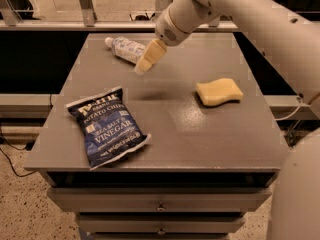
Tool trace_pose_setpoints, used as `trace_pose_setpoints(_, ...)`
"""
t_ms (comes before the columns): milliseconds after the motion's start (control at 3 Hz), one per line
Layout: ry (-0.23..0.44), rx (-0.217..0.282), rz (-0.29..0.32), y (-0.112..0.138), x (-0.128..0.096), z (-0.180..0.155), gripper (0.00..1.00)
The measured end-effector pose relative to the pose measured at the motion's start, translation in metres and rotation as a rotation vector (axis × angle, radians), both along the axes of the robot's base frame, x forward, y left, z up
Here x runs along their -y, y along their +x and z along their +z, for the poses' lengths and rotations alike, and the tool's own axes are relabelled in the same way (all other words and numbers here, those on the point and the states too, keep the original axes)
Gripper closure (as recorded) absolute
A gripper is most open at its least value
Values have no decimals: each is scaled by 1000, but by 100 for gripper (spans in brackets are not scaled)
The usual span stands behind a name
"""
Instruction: Pick blue plastic bottle
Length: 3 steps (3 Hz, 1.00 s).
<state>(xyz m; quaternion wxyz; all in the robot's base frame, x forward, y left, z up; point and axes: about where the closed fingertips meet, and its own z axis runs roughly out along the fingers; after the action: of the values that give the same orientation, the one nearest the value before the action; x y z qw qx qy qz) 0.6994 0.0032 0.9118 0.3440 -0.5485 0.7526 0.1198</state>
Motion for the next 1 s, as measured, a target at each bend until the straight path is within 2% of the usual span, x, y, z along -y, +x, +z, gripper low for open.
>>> trace_pose_setpoints(333, 18, 2, -28, 32, -17, 0, 0)
trace_pose_setpoints(1000, -26, -12, -92, 81, -47, -18, 0)
